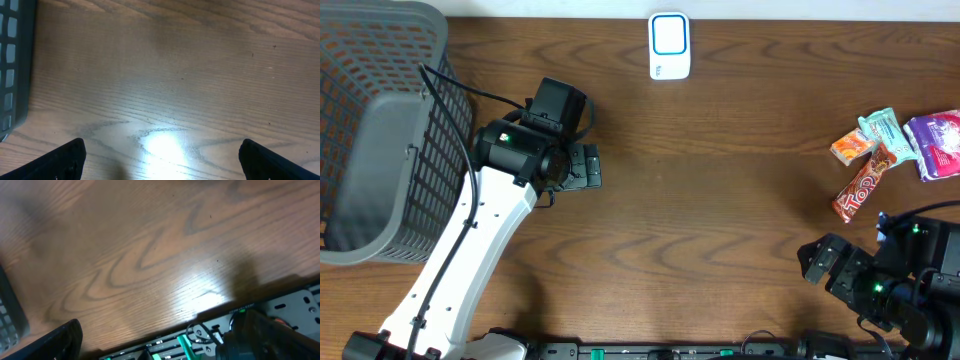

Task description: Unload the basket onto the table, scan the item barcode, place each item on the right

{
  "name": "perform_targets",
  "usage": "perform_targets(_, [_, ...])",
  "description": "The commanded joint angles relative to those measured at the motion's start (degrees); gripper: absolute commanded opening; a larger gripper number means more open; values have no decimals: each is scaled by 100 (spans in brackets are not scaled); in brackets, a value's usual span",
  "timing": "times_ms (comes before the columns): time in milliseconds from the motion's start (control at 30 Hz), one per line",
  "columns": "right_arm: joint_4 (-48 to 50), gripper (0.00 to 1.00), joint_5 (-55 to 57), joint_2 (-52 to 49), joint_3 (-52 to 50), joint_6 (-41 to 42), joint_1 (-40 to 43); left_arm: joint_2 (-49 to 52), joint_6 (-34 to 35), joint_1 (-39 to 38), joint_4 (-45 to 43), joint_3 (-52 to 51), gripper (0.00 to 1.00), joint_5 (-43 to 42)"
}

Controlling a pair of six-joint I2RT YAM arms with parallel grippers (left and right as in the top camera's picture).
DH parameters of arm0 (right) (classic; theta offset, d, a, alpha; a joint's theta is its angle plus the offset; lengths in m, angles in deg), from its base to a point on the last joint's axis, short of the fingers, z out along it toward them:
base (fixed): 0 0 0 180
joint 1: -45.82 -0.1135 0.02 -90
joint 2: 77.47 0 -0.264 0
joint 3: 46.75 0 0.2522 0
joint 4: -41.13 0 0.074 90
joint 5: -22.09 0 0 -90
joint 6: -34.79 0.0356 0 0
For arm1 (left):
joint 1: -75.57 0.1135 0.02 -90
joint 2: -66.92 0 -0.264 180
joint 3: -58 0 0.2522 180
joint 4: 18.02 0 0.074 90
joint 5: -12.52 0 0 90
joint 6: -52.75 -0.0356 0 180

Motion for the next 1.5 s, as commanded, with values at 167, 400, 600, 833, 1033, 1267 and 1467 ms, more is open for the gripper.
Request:
perform_targets(167, [216,99,63,31,-46,44,-50,2,-79,13,22,28,98,33])
perform_targets(400, [1294,99,-409,155,-713,-706,-50,2,-79,13,22,28,98,33])
perform_targets(600, [3698,99,-1954,1078,-2450,-2015,-140,2,-79,13,22,28,98,33])
perform_targets(833, [6446,99,-1958,2387,-4247,-1659,-470,2,-79,13,22,28,98,33])
perform_targets(1033, [8192,99,-1928,3185,-5226,-1539,-507,2,-79,13,22,28,98,33])
perform_targets(1267, [8959,99,-468,3744,-6113,-605,-870,2,-79,13,22,28,98,33])
perform_targets(1467, [9270,99,-280,4341,-6572,-728,-1165,2,-79,13,22,28,98,33])
